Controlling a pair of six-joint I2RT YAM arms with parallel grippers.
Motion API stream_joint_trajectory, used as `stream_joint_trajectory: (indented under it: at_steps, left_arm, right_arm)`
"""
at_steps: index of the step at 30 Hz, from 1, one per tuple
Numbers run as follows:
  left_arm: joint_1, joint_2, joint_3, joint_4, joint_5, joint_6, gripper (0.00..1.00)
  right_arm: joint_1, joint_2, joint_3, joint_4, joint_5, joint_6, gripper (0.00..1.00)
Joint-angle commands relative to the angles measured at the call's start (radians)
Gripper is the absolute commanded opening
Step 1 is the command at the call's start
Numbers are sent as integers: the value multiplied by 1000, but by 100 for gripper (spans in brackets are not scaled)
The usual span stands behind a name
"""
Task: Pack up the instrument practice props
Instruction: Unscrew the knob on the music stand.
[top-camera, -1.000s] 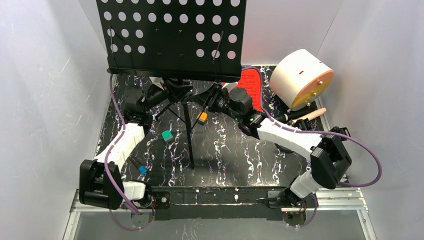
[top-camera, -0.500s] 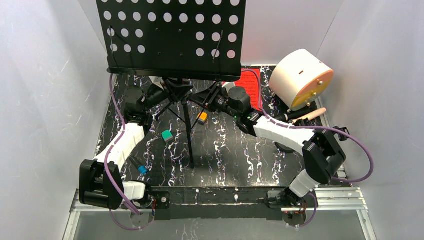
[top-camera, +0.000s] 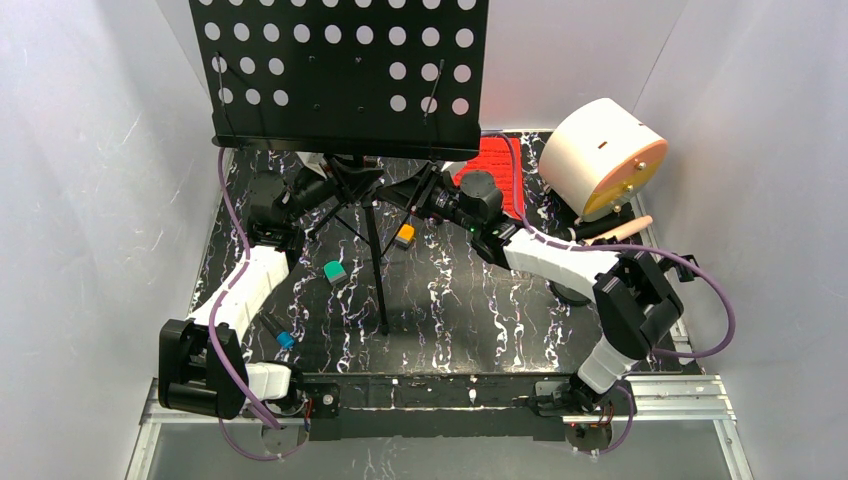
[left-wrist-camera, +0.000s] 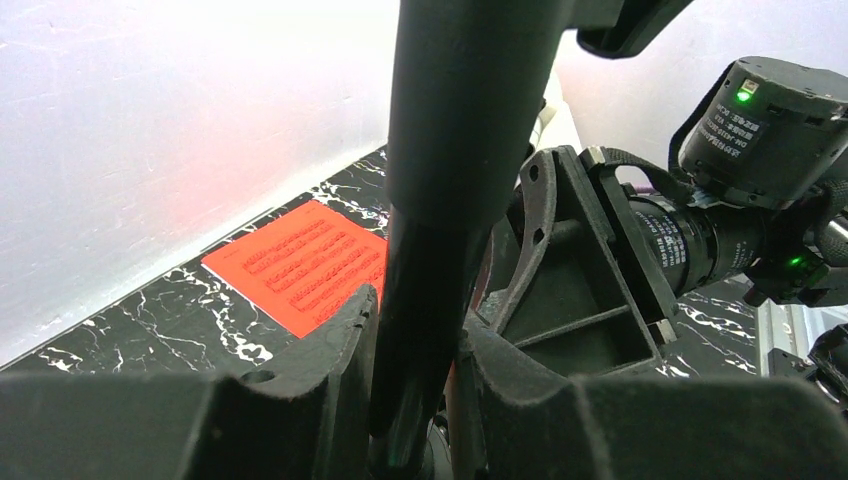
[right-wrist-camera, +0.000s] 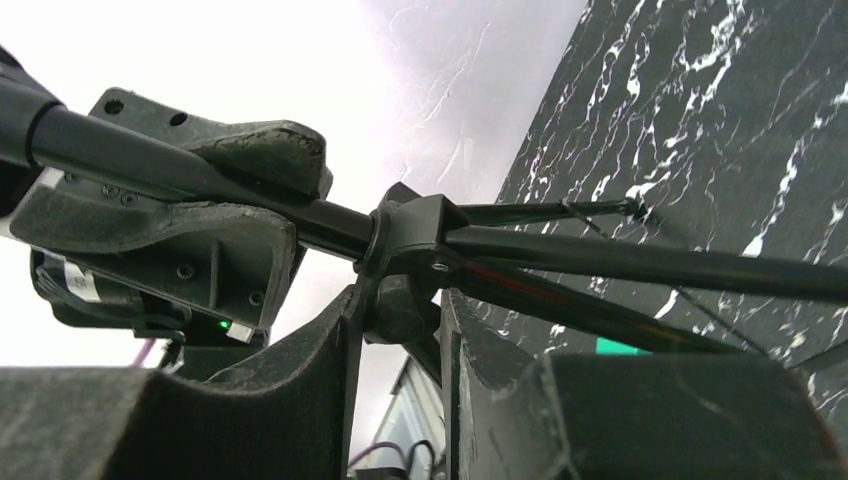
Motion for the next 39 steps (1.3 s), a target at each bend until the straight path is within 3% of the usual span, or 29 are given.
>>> stream_joint_trajectory:
  at_steps: [1, 6, 11, 16, 22, 25, 30, 39]
  left_arm:
    - [-15, 2, 19, -97, 7, -67, 0]
    - [-15, 0, 23, -100, 7, -67, 0]
    - [-15, -1, 24, -104, 6, -67, 0]
    - [-15, 1, 24, -107, 5, -66, 0]
    - [-15, 2, 27, -114, 2, -63, 0]
    - [-14, 2, 28, -119, 1, -61, 0]
    - [-14, 4, 30, -124, 1, -60, 0]
    - [-15, 4, 32, -128, 2, -57, 0]
  right_arm:
    - [17, 23, 21, 213, -173, -254, 1]
    - [16, 29, 47, 216, -274, -496, 1]
    - [25, 22, 82, 109, -348, -732, 1]
    - [17, -26, 37, 118, -311, -745, 1]
    - [-12, -88, -20, 140, -330, -914, 43]
    - [-12, -100, -51, 150, -347, -1074, 53]
    - [-13, -109, -123, 238, -308, -1273, 61]
    - [-11, -64, -137, 376, -270, -1376, 58]
